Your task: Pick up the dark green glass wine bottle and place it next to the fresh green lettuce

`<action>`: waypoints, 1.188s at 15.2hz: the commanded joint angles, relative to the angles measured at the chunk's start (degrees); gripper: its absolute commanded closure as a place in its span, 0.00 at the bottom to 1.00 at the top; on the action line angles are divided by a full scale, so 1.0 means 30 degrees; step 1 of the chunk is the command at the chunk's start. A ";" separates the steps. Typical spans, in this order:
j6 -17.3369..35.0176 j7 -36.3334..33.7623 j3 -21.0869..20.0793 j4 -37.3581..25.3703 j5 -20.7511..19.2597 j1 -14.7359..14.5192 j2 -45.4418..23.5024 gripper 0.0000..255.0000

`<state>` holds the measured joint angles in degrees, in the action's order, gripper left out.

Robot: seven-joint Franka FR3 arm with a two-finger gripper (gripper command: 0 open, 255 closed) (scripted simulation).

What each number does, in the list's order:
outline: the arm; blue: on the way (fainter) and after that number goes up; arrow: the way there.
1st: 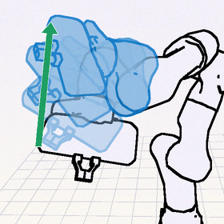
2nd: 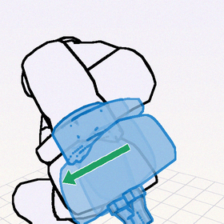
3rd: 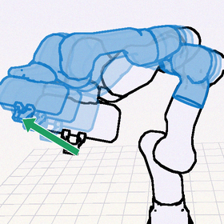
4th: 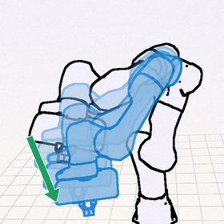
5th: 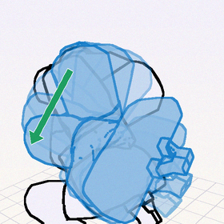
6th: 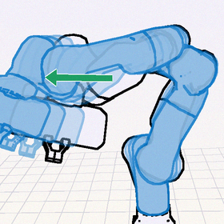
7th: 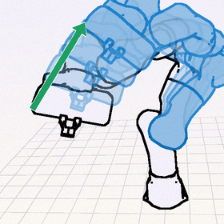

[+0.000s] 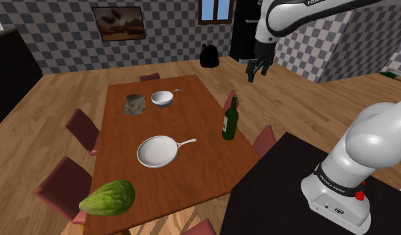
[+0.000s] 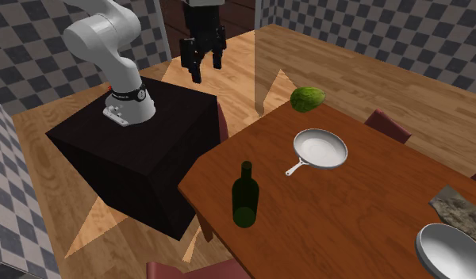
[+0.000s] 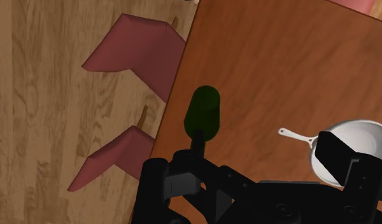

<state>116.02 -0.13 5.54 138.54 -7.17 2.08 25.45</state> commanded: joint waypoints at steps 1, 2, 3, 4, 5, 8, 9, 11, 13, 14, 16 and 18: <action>0.1279 0.0525 0.0402 -0.0094 -0.0016 0.0062 -0.1330 0.00; 0.1843 0.0766 0.0572 -0.0188 0.0014 0.0078 -0.1985 0.00; 0.2394 0.1014 0.0736 -0.0309 0.0062 0.0091 -0.2656 0.00; 0.2931 0.1270 0.0897 -0.0458 0.0129 0.0100 -0.3342 0.00; 0.3451 0.1535 0.1050 -0.0633 0.0216 0.0109 -0.4040 0.00; 0.4902 0.2392 0.1444 -0.1322 0.0612 0.0149 -0.6199 0.00; 0.5345 0.2698 0.1550 -0.1604 0.0788 0.0172 -0.6936 0.00; 0.6164 0.3337 0.1722 -0.2246 0.1203 0.0232 -0.8429 0.00; 0.6885 0.4002 0.1807 -0.2992 0.1684 0.0348 -0.9939 0.00; 0.7207 0.4338 0.1822 -0.3403 0.1941 0.0423 -1.0698 0.00; 0.7773 0.5000 0.1779 -0.4302 0.2461 0.0630 -1.2218 0.00; 0.8177 0.5544 0.1675 -0.5159 0.2892 0.0859 -1.3528 0.00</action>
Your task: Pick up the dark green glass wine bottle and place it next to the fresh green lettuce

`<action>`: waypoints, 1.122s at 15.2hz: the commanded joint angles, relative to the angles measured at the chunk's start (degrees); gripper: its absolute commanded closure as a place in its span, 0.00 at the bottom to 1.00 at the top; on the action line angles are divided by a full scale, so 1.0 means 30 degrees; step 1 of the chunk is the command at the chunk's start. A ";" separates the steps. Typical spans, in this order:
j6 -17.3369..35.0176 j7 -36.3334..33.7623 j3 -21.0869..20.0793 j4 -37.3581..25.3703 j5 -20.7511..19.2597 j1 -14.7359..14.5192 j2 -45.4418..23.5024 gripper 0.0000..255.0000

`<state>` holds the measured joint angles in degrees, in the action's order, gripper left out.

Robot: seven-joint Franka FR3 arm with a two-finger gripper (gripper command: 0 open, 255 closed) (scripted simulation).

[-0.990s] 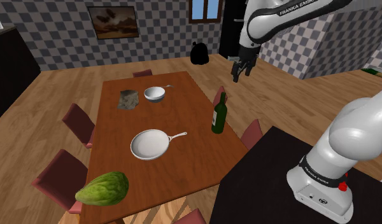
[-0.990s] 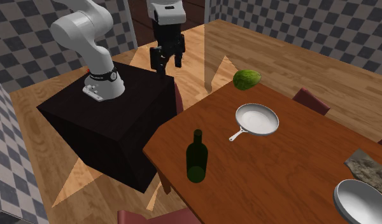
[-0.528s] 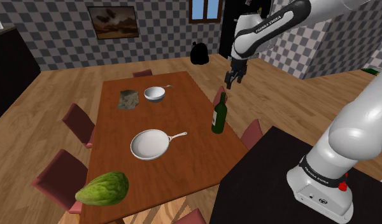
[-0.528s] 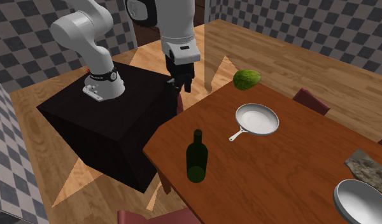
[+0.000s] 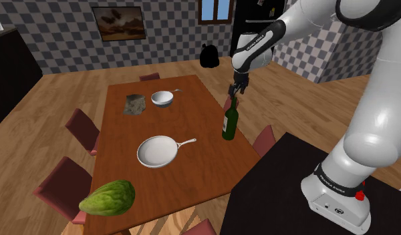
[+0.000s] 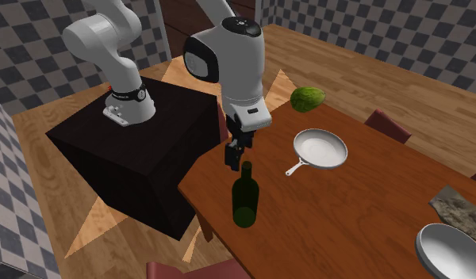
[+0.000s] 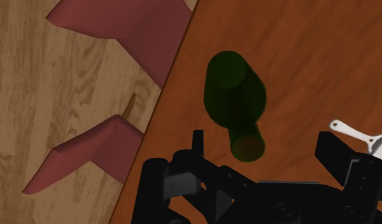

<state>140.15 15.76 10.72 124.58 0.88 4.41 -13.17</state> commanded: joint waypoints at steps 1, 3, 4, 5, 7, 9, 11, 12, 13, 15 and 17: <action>0.0349 0.0283 -0.0084 -0.0483 0.0258 0.0116 -0.0849 0.00; 0.0779 0.0357 -0.0133 -0.0449 0.0364 0.0167 -0.1251 0.00; 0.0992 0.0394 -0.0158 -0.0439 0.0419 0.0192 -0.1455 0.00; 0.1203 0.0433 -0.0184 -0.0432 0.0475 0.0218 -0.1663 0.00; 0.1620 0.0511 -0.0239 -0.0432 0.0589 0.0271 -0.2084 0.00; 0.1740 0.0533 -0.0258 -0.0433 0.0621 0.0289 -0.2207 0.00; 0.1739 0.0533 -0.0258 -0.0435 0.0621 0.0289 -0.2207 0.00; 0.1739 0.0533 -0.0258 -0.0435 0.0621 0.0289 -0.2207 0.00; 0.1739 0.0533 -0.0258 -0.0435 0.0621 0.0289 -0.2207 0.00; 0.1738 0.0533 -0.0257 -0.0431 0.0620 0.0289 -0.2204 0.00; 0.1738 0.0533 -0.0257 -0.0431 0.0620 0.0289 -0.2204 1.00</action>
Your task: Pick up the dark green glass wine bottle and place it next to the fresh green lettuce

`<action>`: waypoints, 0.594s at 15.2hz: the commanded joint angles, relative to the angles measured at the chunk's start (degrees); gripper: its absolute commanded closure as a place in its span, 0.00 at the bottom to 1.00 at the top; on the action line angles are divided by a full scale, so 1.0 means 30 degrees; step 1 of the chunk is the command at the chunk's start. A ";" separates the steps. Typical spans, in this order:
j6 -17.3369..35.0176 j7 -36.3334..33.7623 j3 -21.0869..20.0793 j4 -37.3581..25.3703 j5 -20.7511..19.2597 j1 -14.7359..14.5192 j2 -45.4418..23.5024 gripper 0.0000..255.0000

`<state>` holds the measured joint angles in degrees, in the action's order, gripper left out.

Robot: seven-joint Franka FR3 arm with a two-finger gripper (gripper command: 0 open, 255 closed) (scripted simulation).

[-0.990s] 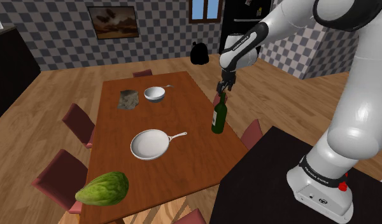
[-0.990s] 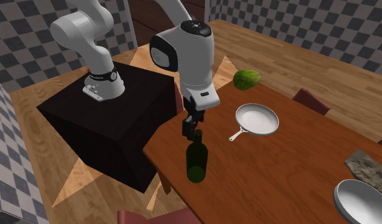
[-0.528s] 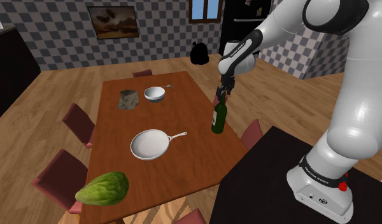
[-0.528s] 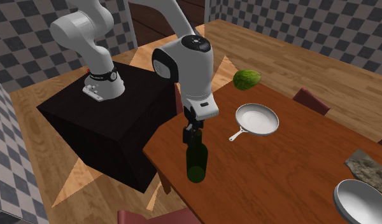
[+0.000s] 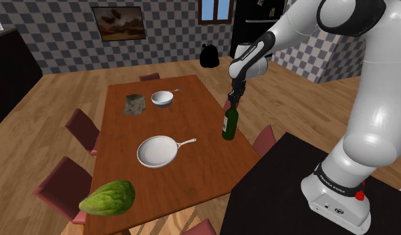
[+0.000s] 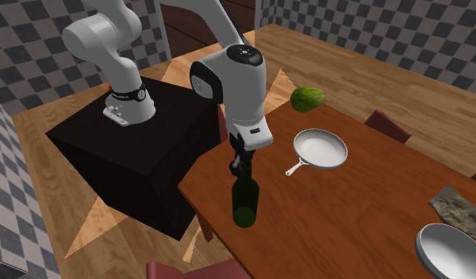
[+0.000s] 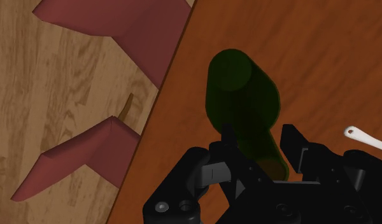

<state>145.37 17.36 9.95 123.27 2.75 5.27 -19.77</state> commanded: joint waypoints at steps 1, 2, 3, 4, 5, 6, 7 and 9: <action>-0.0001 0.0000 0.0001 0.0004 -0.0001 0.0001 -0.0005 1.00; 0.0000 0.0000 0.0000 0.0005 -0.0001 0.0000 -0.0005 1.00; 0.0000 0.0000 0.0000 0.0005 0.0000 0.0001 -0.0006 1.00; 0.0002 0.0001 0.0001 0.0007 0.0000 0.0001 -0.0005 1.00; 0.0003 -0.0001 0.0000 0.0007 0.0000 0.0000 -0.0007 1.00; 0.0003 -0.0001 0.0000 0.0010 -0.0001 -0.0001 -0.0003 1.00; 0.0002 -0.0001 0.0001 0.0010 -0.0001 0.0000 -0.0003 1.00; -0.0213 -0.0031 0.0031 -0.0011 -0.0053 -0.0023 0.0195 1.00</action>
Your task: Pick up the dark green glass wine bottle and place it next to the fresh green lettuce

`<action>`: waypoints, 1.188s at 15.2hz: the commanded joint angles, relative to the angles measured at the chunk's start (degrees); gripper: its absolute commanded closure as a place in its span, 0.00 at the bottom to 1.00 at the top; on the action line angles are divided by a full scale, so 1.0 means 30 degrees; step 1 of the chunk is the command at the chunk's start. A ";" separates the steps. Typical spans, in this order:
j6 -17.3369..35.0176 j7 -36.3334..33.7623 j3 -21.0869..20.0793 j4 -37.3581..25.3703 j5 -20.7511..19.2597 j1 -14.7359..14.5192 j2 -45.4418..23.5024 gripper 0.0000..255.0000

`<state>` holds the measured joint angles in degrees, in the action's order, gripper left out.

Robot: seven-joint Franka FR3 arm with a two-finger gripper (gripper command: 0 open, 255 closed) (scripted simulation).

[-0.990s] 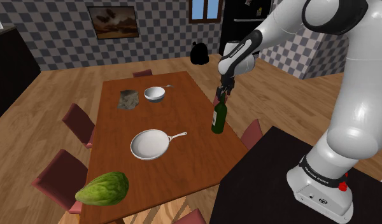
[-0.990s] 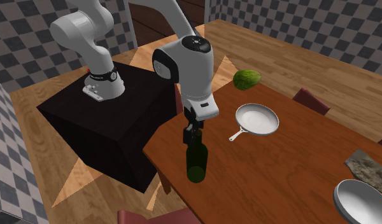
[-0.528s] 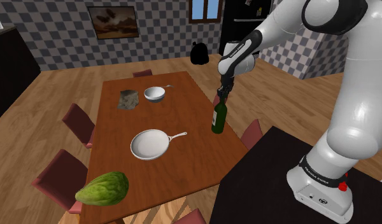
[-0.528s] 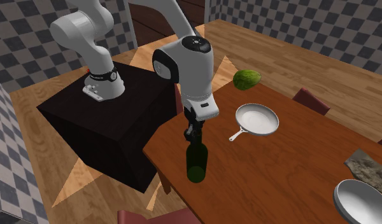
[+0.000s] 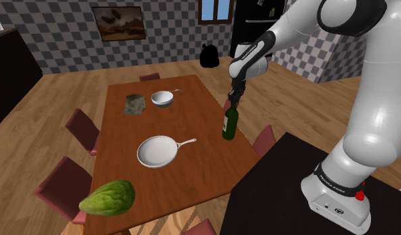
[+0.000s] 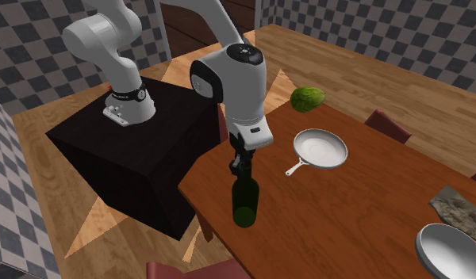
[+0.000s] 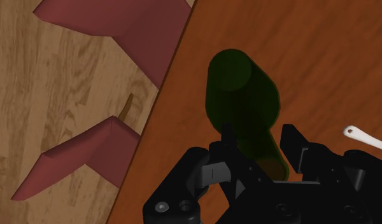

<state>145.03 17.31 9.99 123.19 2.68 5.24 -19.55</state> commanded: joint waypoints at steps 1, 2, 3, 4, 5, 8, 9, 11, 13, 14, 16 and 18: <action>-0.0314 -0.0047 0.0048 0.0003 -0.0084 -0.0036 0.0324 1.00; -0.0532 -0.0077 0.0075 -0.0023 -0.0136 -0.0057 0.0519 1.00; -0.0750 -0.0107 0.0101 -0.0049 -0.0188 -0.0077 0.0714 1.00; -0.0969 -0.0137 0.0125 -0.0079 -0.0239 -0.0096 0.0906 1.00; -0.1190 -0.0166 0.0149 -0.0113 -0.0290 -0.0114 0.1095 1.00; -0.1859 -0.0250 0.0211 -0.0240 -0.0437 -0.0164 0.1645 1.00; -0.2085 -0.0277 0.0230 -0.0291 -0.0483 -0.0179 0.1822 1.00; -0.2539 -0.0329 0.0262 -0.0405 -0.0574 -0.0206 0.2168 1.00; -0.2998 -0.0377 0.0290 -0.0536 -0.0660 -0.0231 0.2501 1.00; -0.3228 -0.0400 0.0303 -0.0607 -0.0702 -0.0242 0.2663 1.00; -0.3692 -0.0443 0.0325 -0.0763 -0.0781 -0.0262 0.2976 1.00; -0.4160 -0.0484 0.0343 -0.0935 -0.0855 -0.0281 0.3276 1.00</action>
<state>133.32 15.87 10.99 120.86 0.19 4.40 -10.03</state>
